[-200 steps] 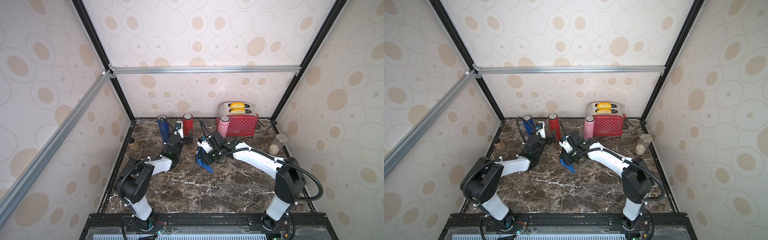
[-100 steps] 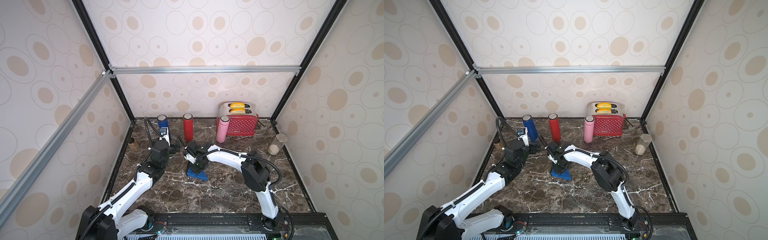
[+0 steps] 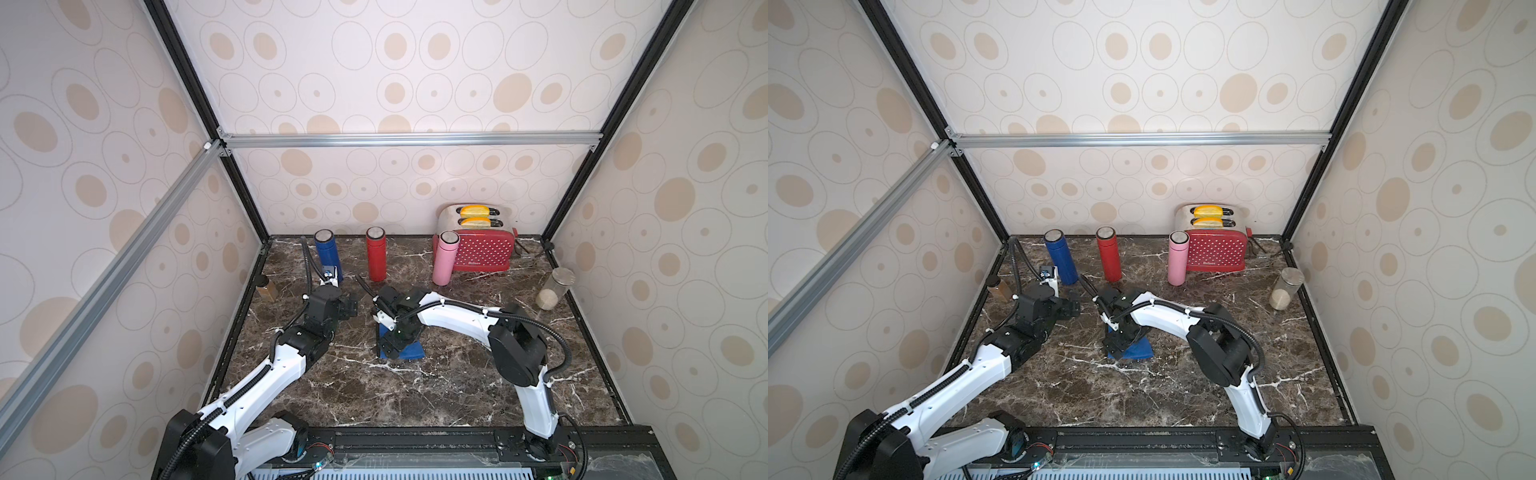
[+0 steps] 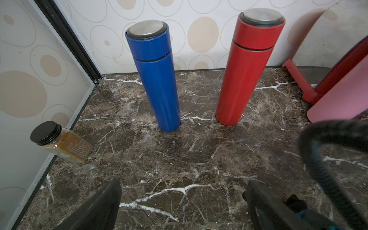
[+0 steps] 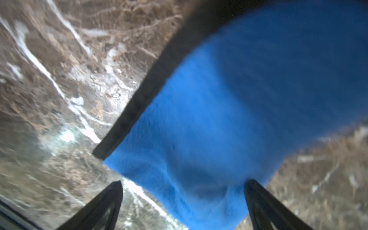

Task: Wipe the surface of the thermos
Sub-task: Place the cleaning item at the center of the board, then pick up the cleaning item at the center of the board.

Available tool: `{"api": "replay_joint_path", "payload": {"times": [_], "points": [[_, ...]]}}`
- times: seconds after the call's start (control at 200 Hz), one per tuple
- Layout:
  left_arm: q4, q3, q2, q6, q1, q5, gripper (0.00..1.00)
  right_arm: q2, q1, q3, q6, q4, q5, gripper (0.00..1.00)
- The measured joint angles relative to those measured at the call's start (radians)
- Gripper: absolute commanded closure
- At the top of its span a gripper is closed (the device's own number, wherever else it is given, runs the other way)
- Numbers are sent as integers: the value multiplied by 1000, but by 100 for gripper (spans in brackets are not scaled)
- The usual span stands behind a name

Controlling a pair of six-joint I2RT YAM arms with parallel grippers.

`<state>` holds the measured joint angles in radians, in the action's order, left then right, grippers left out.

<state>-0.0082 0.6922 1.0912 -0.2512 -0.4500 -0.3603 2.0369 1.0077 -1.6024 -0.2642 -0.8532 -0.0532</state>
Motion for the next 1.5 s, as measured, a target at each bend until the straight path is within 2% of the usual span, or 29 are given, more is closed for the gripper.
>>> {"api": "replay_joint_path", "payload": {"times": [0.18,0.335,0.466,0.646,0.836,1.026,1.337,1.502], "points": [[-18,0,6,2,0,53,1,-173,0,81,-17,16,-1,0],[-33,9,25,12,-17,164,1,-362,-4,153,-43,18,39,0],[-44,51,74,42,-120,212,1,-512,-42,187,-55,31,50,0],[-42,122,205,73,-254,236,1,-598,-197,143,-45,35,48,0],[-65,191,370,93,-323,230,1,-512,-345,-92,-5,-43,82,1],[-121,274,508,94,-352,221,1,-328,-441,-368,22,-138,148,4],[-256,339,618,80,-364,191,1,43,-483,-788,41,-277,191,7],[-295,350,680,64,-364,195,1,158,-488,-904,37,-314,194,9]]}}
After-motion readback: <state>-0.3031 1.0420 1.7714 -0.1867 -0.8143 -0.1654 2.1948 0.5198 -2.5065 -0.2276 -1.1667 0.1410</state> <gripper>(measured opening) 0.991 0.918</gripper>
